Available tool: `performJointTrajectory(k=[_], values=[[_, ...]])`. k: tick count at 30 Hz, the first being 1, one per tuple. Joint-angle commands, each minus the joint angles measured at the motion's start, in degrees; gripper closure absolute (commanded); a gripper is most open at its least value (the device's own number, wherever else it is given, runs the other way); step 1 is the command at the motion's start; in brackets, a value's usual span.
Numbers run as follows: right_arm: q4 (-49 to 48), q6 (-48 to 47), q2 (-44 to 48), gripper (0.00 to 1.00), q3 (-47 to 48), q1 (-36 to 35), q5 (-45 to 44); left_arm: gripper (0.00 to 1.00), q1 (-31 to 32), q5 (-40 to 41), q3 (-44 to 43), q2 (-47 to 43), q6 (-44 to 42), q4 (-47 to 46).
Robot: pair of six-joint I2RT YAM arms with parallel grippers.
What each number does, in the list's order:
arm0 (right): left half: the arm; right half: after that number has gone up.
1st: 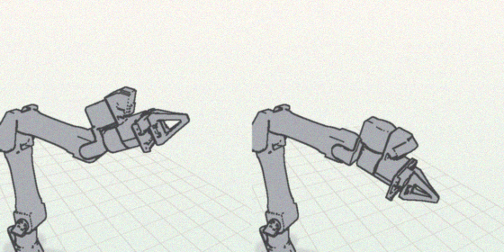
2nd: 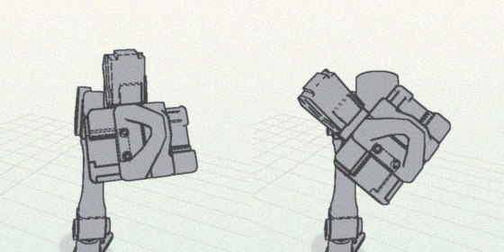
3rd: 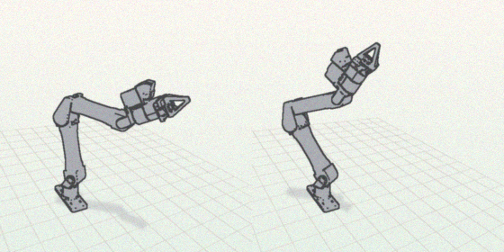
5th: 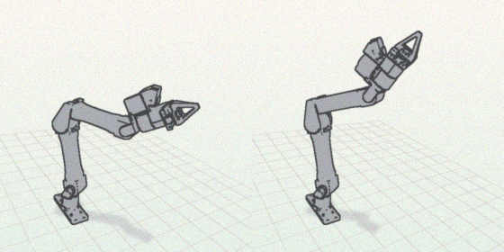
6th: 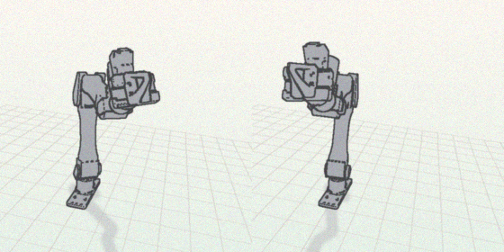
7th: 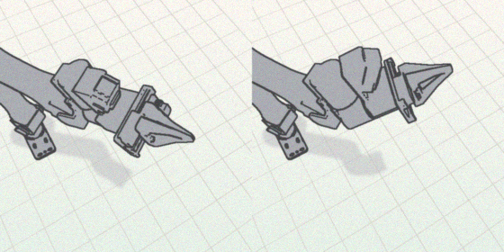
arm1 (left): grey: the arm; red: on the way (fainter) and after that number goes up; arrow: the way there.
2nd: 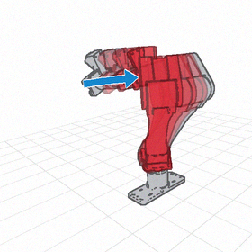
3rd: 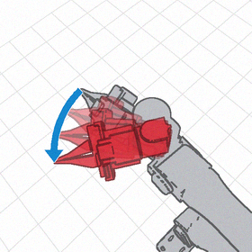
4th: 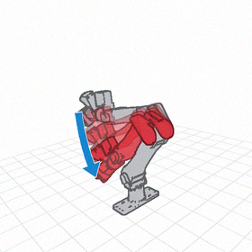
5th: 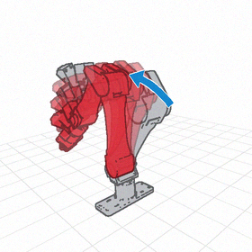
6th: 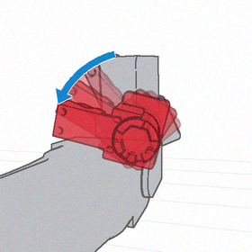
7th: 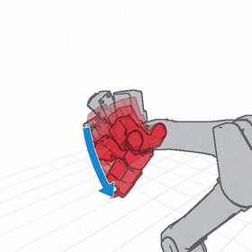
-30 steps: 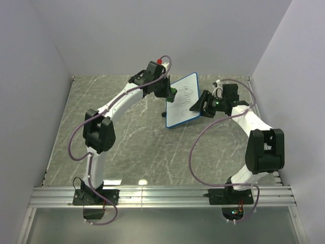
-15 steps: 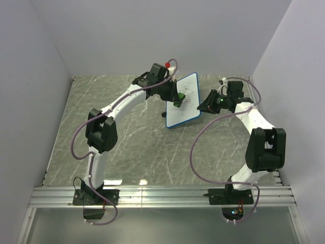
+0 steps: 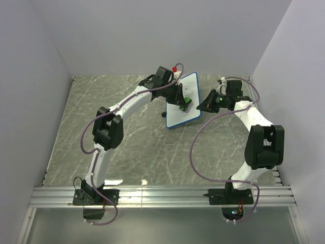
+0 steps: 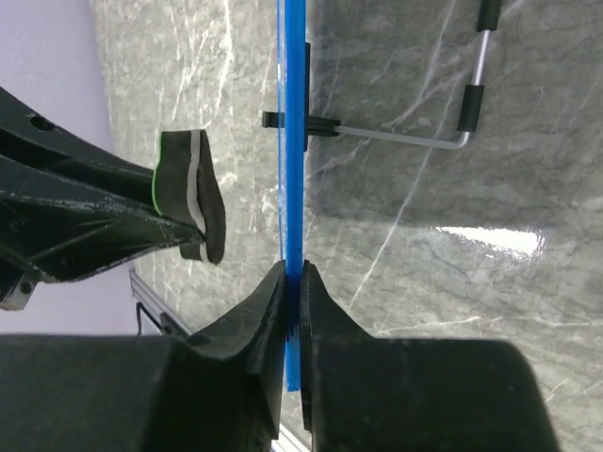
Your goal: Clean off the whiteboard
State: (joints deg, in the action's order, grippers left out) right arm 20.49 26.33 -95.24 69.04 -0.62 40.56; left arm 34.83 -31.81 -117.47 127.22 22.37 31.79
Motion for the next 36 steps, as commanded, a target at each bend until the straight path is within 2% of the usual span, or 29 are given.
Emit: performJointTrajectory(k=[1, 6, 12, 18, 22, 27, 31, 34, 36], values=[[0.43, -1.19, -1.09, 0.92, 1.54, -0.87, -0.39, 1.00, 1.29, -4.30, -3.55, 0.66, 1.62, -4.19], [1.39, -1.54, -1.44, 0.94, 1.89, -2.01, -0.92, 1.00, 3.05, -4.40, -4.08, 2.33, 2.41, -4.99], [2.54, -1.98, -1.00, 0.98, 2.25, -2.28, -0.92, 1.00, 3.49, 0.86, -5.05, 5.49, 3.03, -2.88], [2.36, -1.81, -0.47, 1.00, 1.89, -2.36, -0.74, 1.00, 3.05, 8.34, -5.31, 8.92, 1.80, 3.62], [2.54, -1.89, -0.03, 1.00, 1.98, -2.37, -0.74, 1.00, 1.56, 12.21, -6.37, 11.73, 0.31, 11.34], [2.36, -1.63, 0.32, 1.00, 2.07, -2.37, -0.83, 1.00, 0.33, 17.83, 1.17, 10.51, -2.24, 13.30], [2.10, -1.37, -0.03, 1.00, 2.07, -2.37, -0.57, 1.00, 0.06, 15.22, 9.71, 6.91, -3.03, 11.63], [1.66, -1.02, -0.47, 1.00, 2.07, -2.36, -0.48, 1.00, 1.37, 12.57, 10.60, 3.75, -3.12, 9.43], [1.39, -0.58, -1.00, 1.00, 2.33, -2.36, -0.13, 1.00, 2.52, 10.37, 8.07, 2.69, -3.56, 9.08]])
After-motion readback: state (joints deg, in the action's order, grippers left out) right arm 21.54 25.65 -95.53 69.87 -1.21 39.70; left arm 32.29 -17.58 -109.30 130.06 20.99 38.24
